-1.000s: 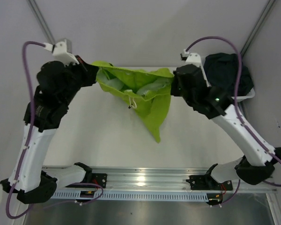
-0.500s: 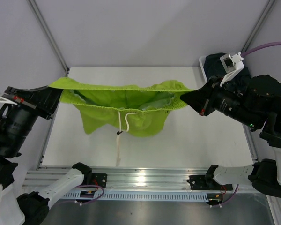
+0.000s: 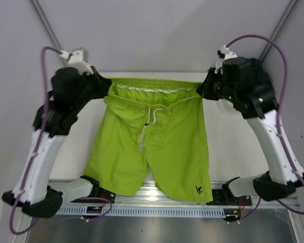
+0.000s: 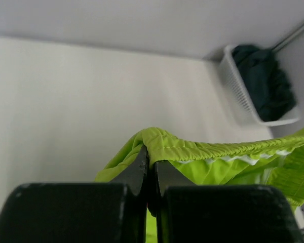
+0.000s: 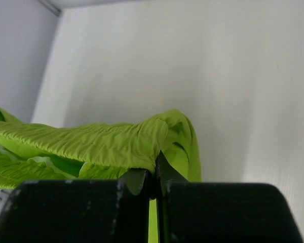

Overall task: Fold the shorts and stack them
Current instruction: Flatten the shorts out

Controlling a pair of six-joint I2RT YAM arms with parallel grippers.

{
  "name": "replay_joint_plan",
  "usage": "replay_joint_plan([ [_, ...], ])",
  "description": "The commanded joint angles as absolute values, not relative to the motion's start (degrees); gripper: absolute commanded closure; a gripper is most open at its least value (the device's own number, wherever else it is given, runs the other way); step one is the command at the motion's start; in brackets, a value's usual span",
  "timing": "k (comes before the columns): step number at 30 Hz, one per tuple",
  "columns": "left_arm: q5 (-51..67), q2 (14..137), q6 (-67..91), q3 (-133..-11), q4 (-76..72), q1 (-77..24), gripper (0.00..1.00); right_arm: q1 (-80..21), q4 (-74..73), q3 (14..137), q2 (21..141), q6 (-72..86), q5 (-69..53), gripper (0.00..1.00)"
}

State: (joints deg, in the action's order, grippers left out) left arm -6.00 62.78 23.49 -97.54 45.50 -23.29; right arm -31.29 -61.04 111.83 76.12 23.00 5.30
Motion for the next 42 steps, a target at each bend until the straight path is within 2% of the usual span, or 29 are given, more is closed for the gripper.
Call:
replay_joint_plan([
  [1, -6.3, 68.3, 24.1, -90.1, 39.2, -19.4, 1.00, -20.9, -52.0, 105.0, 81.4, 21.7, -4.5, 1.00],
  [3, -3.7, 75.4, 25.0, -88.1, 34.9, -16.4, 1.00, -15.9, -49.3, 105.7, 85.9, 22.4, -8.3, 1.00],
  [5, -0.4, 81.7, 25.4, -91.1, 32.6, -13.8, 1.00, -13.5, -47.6, 110.4, 96.4, 22.8, -9.9, 1.00],
  [6, 0.5, 88.6, 26.2, -93.1, 32.7, -13.0, 0.99, -11.7, -47.8, 117.7, 100.6, 23.3, -9.8, 0.91],
  [7, 2.5, 92.2, 26.8, -95.2, 33.2, -12.2, 0.84, -10.8, -48.3, 122.4, 105.0, 23.7, -9.8, 0.75],
  [8, 5.3, 95.5, 27.2, -102.9, 35.5, -11.0, 0.41, -10.3, -49.4, 127.0, 113.2, 24.2, -9.2, 0.52],
  [9, 5.2, 98.5, 27.9, -105.4, 37.2, -10.7, 0.20, -9.9, -50.8, 131.6, 116.5, 24.9, -7.7, 0.36],
  [10, 4.7, 103.0, 27.9, -108.0, 40.4, -10.6, 0.01, -9.3, -53.9, 140.5, 119.4, 25.3, -6.8, 0.33],
  [12, 3.3, 105.1, 28.0, -114.2, 42.4, -10.5, 0.01, -9.6, -55.0, 144.7, 122.1, 24.9, -4.6, 0.24],
  [13, 3.1, 105.1, 28.0, -114.5, 42.6, -10.4, 0.01, -10.8, -53.6, 141.9, 120.9, 23.3, -4.1, 0.06],
  [14, 3.0, 104.5, 27.9, -113.5, 42.2, -10.2, 0.01, -11.8, -52.2, 138.4, 119.3, 22.3, -1.3, 0.01],
  [16, 3.1, 102.7, 27.9, -110.5, 40.5, -9.8, 0.01, -15.0, -46.0, 128.7, 111.2, 20.0, 0.0, 0.01],
  [17, 3.6, 100.4, 28.1, -107.8, 39.6, -9.4, 0.01, -16.1, -43.6, 117.7, 108.2, 19.4, 0.0, 0.01],
  [19, 5.2, 97.7, 28.4, -105.2, 37.4, -9.0, 0.01, -18.4, -36.4, 106.8, 99.8, 19.1, -3.0, 0.03],
  [20, 5.0, 95.0, 28.4, -101.0, 36.9, -8.9, 0.01, -21.3, -34.6, 97.6, 97.5, 19.2, -4.0, 0.04],
  [22, 4.7, 92.0, 28.5, -98.3, 35.5, -8.8, 0.01, -25.7, -30.7, 90.5, 92.4, 19.9, -3.4, 0.09],
  [23, 4.5, 89.2, 28.8, -94.0, 35.0, -8.7, 0.01, -31.0, -29.8, 85.2, 91.2, 20.4, -2.5, 0.10],
  [27, 6.7, 83.0, 30.7, -86.4, 33.2, -7.1, 0.01, -43.6, -25.3, 77.1, 89.6, 25.4, 2.3, 0.19],
  [33, 8.6, 75.6, 32.5, -80.2, 36.5, -1.8, 0.01, -59.7, -17.5, 75.1, 96.0, 31.5, 10.4, 0.30],
  [42, 5.3, 62.9, 32.8, -76.6, 40.3, 3.0, 0.01, -68.2, -17.4, 93.4, 119.1, 36.3, 9.0, 0.37],
])
